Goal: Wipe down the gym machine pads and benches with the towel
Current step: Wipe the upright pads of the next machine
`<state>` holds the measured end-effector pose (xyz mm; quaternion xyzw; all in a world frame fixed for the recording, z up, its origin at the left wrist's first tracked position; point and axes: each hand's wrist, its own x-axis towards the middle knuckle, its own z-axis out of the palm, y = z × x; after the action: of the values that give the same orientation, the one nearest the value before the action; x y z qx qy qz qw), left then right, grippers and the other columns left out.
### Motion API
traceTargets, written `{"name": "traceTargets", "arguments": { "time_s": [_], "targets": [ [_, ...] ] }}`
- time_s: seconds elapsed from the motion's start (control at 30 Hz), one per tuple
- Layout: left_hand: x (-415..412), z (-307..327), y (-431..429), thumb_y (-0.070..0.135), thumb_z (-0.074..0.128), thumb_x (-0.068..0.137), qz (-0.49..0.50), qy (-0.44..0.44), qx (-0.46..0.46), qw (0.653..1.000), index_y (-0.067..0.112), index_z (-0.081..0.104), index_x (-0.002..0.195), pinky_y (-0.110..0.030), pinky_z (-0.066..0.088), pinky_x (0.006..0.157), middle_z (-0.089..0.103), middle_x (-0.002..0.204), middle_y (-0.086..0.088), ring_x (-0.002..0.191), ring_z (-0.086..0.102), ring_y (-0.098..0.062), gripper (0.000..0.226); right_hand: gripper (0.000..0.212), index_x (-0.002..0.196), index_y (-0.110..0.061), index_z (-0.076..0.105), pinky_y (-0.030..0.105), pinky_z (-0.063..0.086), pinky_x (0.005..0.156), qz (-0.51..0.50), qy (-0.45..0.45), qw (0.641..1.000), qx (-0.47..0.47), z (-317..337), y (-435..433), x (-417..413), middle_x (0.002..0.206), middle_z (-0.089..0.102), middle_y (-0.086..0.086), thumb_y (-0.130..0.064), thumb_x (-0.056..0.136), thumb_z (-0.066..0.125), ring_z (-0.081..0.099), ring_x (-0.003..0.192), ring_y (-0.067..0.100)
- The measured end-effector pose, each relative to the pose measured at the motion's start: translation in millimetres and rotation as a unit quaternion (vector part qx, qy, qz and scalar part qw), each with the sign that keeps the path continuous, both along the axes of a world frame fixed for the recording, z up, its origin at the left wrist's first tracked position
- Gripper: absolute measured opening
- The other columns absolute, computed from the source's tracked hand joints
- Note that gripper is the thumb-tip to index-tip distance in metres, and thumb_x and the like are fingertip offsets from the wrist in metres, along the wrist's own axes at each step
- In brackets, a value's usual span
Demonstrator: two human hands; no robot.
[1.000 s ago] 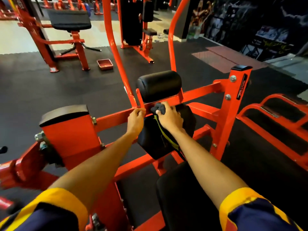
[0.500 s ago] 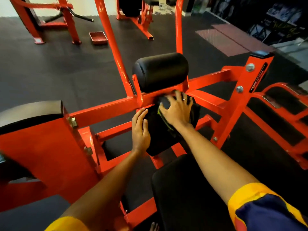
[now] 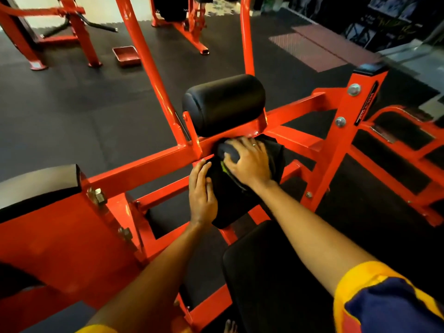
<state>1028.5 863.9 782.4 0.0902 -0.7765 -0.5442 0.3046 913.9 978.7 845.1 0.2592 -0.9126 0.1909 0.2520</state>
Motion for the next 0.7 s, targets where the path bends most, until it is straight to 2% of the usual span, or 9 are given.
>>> {"name": "traceTargets", "arguments": {
  "time_s": [0.1, 0.2, 0.27, 0.37, 0.47, 0.5, 0.6, 0.7],
  "targets": [
    [0.7, 0.9, -2.3, 0.012, 0.036, 0.107, -0.007, -0.025, 0.000, 1.000, 0.008, 0.052, 0.146, -0.030, 0.024, 0.124, 0.042, 0.155, -0.002, 0.148, 0.034, -0.013, 0.042, 0.042, 0.107, -0.021, 0.071, 0.049, 0.044, 0.097, -0.148, -0.047, 0.987, -0.046, 1.0, 23.6, -31.9, 0.108, 0.066, 0.010, -0.051, 0.083, 0.054, 0.061, 0.107, 0.039],
    [3.7, 4.3, -14.1, 0.021, 0.033, 0.108, -0.045, -0.040, -0.043, 0.997, 0.012, 0.049, 0.148, -0.028, 0.022, 0.124, 0.038, 0.155, 0.005, 0.149, 0.030, -0.011, 0.044, 0.052, 0.106, -0.016, 0.071, 0.052, 0.042, 0.104, -0.226, -0.095, 0.962, -0.122, 0.9, 3.0, -24.5, 0.112, 0.066, 0.014, -0.053, 0.077, 0.047, 0.059, 0.113, 0.041],
    [5.0, 10.9, -22.1, 0.020, 0.035, 0.107, -0.066, -0.061, -0.076, 0.993, 0.012, 0.049, 0.149, -0.023, 0.020, 0.123, 0.039, 0.154, 0.005, 0.148, 0.029, -0.008, 0.045, 0.048, 0.106, -0.019, 0.072, 0.053, 0.042, 0.105, -0.222, -0.092, 0.959, -0.150, 0.6, -16.9, -4.6, 0.113, 0.067, 0.011, -0.050, 0.077, 0.051, 0.059, 0.112, 0.040],
    [3.4, 24.4, -31.2, 0.014, 0.038, 0.099, -0.085, -0.096, -0.120, 0.984, 0.009, 0.052, 0.146, -0.015, 0.017, 0.120, 0.046, 0.152, -0.005, 0.142, 0.030, -0.005, 0.049, 0.037, 0.114, -0.023, 0.074, 0.052, 0.042, 0.107, -0.146, -0.038, 0.972, -0.183, -12.0, -35.2, 36.0, 0.120, 0.067, 0.006, -0.039, 0.082, 0.064, 0.060, 0.113, 0.035],
    [-4.0, 37.4, -39.5, 0.005, 0.046, 0.098, -0.103, -0.134, -0.164, 0.972, 0.006, 0.053, 0.144, -0.029, 0.024, 0.123, 0.049, 0.151, -0.009, 0.143, 0.037, -0.018, 0.047, 0.045, 0.129, -0.018, 0.069, 0.050, 0.039, 0.113, -0.102, 0.000, 0.967, -0.232, -32.0, -29.9, 55.8, 0.135, 0.062, 0.009, -0.035, 0.087, 0.069, 0.057, 0.126, 0.033],
    [-7.1, 41.5, -40.6, 0.003, 0.049, 0.098, -0.109, -0.142, -0.190, 0.965, 0.006, 0.053, 0.144, -0.029, 0.025, 0.122, 0.049, 0.151, -0.009, 0.143, 0.039, -0.021, 0.046, 0.048, 0.132, -0.017, 0.066, 0.051, 0.039, 0.114, -0.100, 0.001, 0.965, -0.242, -41.0, -21.6, 54.5, 0.138, 0.061, 0.010, -0.036, 0.088, 0.069, 0.056, 0.127, 0.034],
    [-14.4, 51.5, -41.3, 0.009, 0.051, 0.102, -0.135, -0.156, -0.281, 0.937, 0.008, 0.051, 0.148, -0.031, 0.029, 0.118, 0.048, 0.154, -0.008, 0.145, 0.040, -0.023, 0.046, 0.056, 0.140, -0.015, 0.058, 0.054, 0.041, 0.111, -0.158, -0.032, 0.948, -0.274, -60.5, 12.4, 34.5, 0.141, 0.058, 0.013, -0.042, 0.091, 0.065, 0.054, 0.130, 0.036],
    [-24.2, 59.8, -41.5, 0.015, 0.046, 0.105, -0.169, -0.179, -0.335, 0.910, 0.011, 0.043, 0.154, -0.033, 0.025, 0.121, 0.042, 0.159, -0.006, 0.149, 0.035, -0.023, 0.048, 0.056, 0.142, -0.014, 0.055, 0.052, 0.045, 0.105, -0.237, -0.073, 0.892, -0.378, -52.8, 32.0, -2.1, 0.137, 0.059, 0.013, -0.042, 0.094, 0.061, 0.056, 0.127, 0.036]
  ]
}}
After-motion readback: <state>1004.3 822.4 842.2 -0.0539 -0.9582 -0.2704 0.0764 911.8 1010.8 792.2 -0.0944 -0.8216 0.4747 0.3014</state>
